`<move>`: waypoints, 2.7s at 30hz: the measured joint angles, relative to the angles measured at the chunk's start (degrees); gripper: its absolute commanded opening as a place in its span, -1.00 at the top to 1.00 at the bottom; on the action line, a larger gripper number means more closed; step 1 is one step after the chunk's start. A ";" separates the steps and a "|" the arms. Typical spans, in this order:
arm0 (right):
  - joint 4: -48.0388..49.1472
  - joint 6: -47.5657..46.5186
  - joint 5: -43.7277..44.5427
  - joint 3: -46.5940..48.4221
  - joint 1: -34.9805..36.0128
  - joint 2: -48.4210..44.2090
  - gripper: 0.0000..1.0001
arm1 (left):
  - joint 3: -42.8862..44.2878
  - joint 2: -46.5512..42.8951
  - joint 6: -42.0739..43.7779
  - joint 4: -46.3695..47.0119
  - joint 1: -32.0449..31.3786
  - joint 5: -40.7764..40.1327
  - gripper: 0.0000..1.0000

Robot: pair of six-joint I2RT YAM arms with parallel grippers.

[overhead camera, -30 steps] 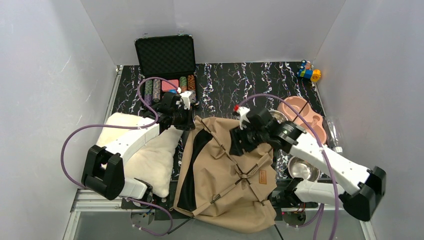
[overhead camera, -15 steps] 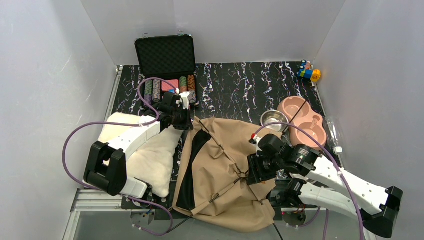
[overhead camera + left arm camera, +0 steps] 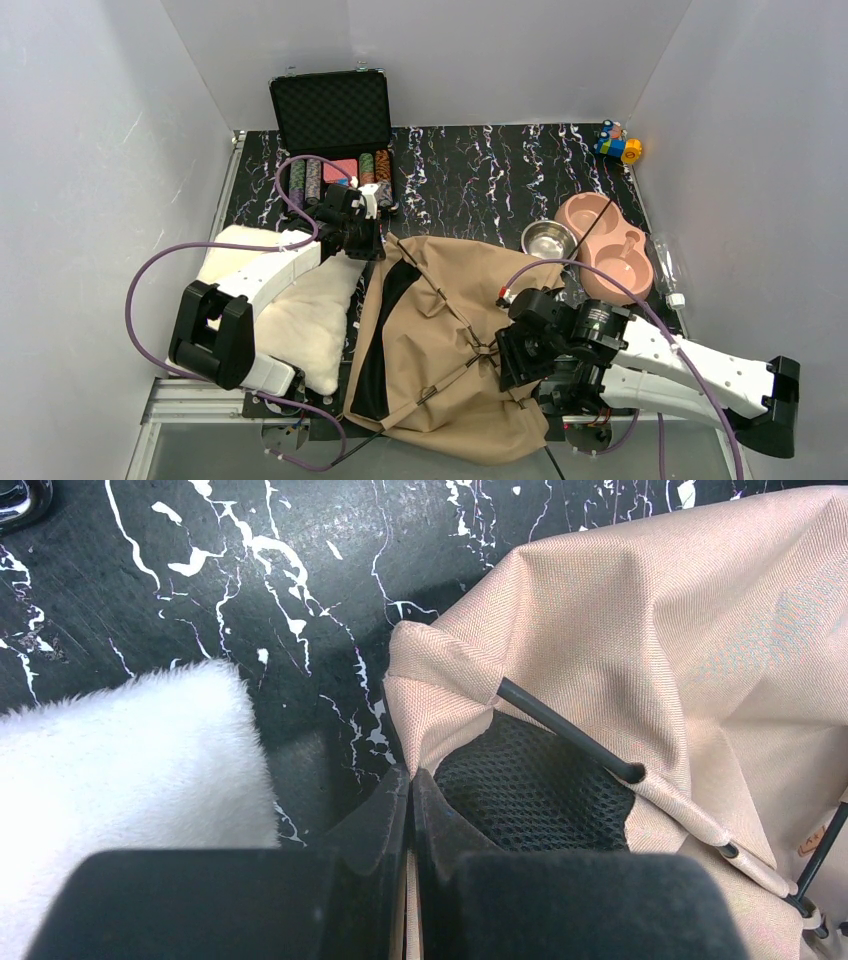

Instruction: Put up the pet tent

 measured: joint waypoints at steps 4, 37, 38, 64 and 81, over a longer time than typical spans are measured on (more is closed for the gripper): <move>0.09 1.86 2.86 0.00 3.10 2.03 0.04 | 0.17 0.00 -0.02 -0.04 0.00 0.02 1.00; -0.13 13.00 29.99 12.50 9.40 13.29 0.97 | 11.45 -14.19 4.59 0.02 0.22 4.94 -0.96; -0.17 13.35 30.53 12.50 9.31 12.76 0.97 | 11.43 -14.12 4.50 -0.13 0.22 5.29 -0.97; -8.87 17.46 46.27 16.90 8.33 1.09 0.97 | 24.39 -14.32 6.32 -11.91 0.20 5.49 -0.97; 11.08 9.46 53.86 15.26 7.98 9.09 0.97 | 15.39 -18.12 4.74 -11.17 -0.20 8.90 -0.97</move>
